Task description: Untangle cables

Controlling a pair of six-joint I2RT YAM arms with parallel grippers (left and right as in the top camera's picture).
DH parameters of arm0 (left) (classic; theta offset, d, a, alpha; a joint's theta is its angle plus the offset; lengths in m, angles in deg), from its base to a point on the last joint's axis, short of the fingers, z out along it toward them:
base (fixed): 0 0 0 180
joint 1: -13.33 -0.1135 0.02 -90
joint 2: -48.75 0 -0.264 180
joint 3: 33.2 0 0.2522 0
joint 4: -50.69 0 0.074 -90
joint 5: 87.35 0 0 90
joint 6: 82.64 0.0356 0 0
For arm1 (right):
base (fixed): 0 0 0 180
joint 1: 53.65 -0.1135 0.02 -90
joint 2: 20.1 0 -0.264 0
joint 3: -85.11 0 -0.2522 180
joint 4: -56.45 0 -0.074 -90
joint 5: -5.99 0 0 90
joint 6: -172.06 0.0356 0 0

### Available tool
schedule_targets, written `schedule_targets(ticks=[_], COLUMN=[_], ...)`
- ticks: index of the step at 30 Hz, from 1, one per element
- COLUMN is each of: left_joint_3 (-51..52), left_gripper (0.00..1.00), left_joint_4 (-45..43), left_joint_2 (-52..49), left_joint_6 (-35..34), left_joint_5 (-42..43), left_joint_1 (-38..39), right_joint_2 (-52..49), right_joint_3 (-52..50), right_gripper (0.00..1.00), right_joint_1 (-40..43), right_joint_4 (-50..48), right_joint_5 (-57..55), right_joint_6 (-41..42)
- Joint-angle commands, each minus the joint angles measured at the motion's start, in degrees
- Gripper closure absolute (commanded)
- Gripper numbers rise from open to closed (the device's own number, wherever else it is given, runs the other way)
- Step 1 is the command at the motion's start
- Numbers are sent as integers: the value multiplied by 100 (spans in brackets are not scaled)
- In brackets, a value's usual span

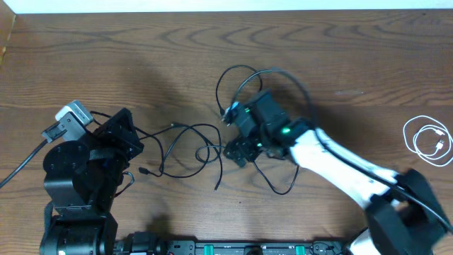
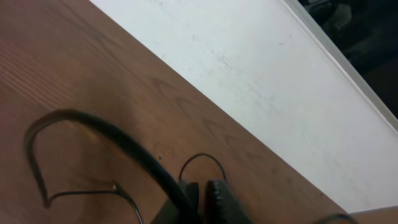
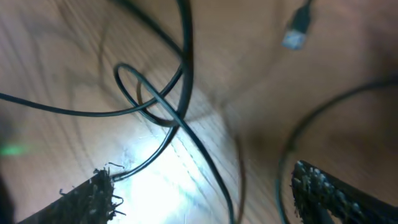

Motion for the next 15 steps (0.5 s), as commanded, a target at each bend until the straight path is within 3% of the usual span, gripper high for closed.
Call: schedule_targets(ticks=[1,4,6,10,15], left_joint_3=[-2,-2,-2,-2,-2], left_gripper=[87,87,87,87,87], left_joint_4=[-26,-26,-24,17,188], left_joint_2=[17,17,17,17,7], left_joint_6=[166,166,166,168,166], left_joint_5=[70,68,68,68,68], left_joint_1=[-28,-28,-28,-28,-28], right_joint_2=[-420,-704,-833,-848,-507], right_joint_3=[-20,-20,-20,-2,164], right_gripper=[16,26,46,97,99], right_joint_1=[-205,-306,-337,-326,-243], right_joint_4=[-164,-199,-205,-243,-201], right_joint_5=[-138,-144,-142,-140,188], right_joint_6=[-168,-168,-164,-68,50])
